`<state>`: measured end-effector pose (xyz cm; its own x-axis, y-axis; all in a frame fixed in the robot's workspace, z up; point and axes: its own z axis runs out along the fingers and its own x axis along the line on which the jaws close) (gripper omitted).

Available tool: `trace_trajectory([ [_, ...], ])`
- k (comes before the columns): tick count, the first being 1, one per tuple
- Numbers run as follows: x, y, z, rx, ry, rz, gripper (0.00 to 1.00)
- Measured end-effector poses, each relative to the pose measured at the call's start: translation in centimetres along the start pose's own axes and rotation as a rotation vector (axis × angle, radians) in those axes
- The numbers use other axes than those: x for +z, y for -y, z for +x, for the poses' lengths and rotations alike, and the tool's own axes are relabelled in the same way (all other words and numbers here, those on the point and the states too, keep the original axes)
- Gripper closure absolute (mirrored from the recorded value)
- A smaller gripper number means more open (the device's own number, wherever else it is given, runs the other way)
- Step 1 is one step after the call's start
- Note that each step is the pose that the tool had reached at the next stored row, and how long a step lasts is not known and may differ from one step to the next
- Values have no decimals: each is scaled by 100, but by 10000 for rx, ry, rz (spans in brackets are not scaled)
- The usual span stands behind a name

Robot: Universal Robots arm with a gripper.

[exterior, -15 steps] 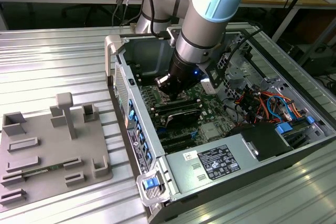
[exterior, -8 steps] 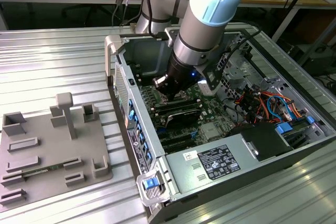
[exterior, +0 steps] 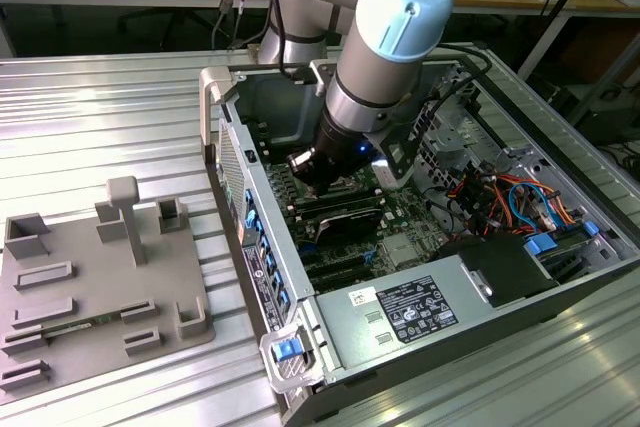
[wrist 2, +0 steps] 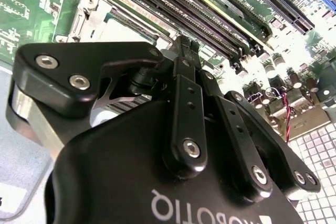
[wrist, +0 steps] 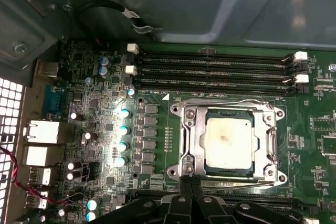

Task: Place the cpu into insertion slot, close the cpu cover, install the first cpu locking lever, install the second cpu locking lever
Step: 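Install the second cpu locking lever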

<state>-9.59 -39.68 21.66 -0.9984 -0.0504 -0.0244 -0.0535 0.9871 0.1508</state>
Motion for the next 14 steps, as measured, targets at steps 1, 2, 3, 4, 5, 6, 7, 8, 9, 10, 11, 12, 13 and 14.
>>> trace_trajectory([
  [1,5,1,5,1,0,-38,89],
  [2,10,0,12,3,2,-84,89],
  [3,15,1,19,3,2,-128,89],
  [4,22,2,22,3,3,-150,89],
  [5,29,4,25,3,2,-162,89],
  [6,37,5,26,3,-3,-168,89],
  [7,48,7,28,7,-16,-174,89],
  [8,60,9,28,11,-29,-174,89],
  [9,63,10,28,11,-34,-180,89],
  [10,68,11,28,11,-38,-214,89],
  [11,72,12,28,11,-35,-276,89],
  [12,75,12,28,12,-32,-331,89],
  [13,80,13,28,14,-28,-417,89],
  [14,85,13,28,15,-25,-471,89],
])
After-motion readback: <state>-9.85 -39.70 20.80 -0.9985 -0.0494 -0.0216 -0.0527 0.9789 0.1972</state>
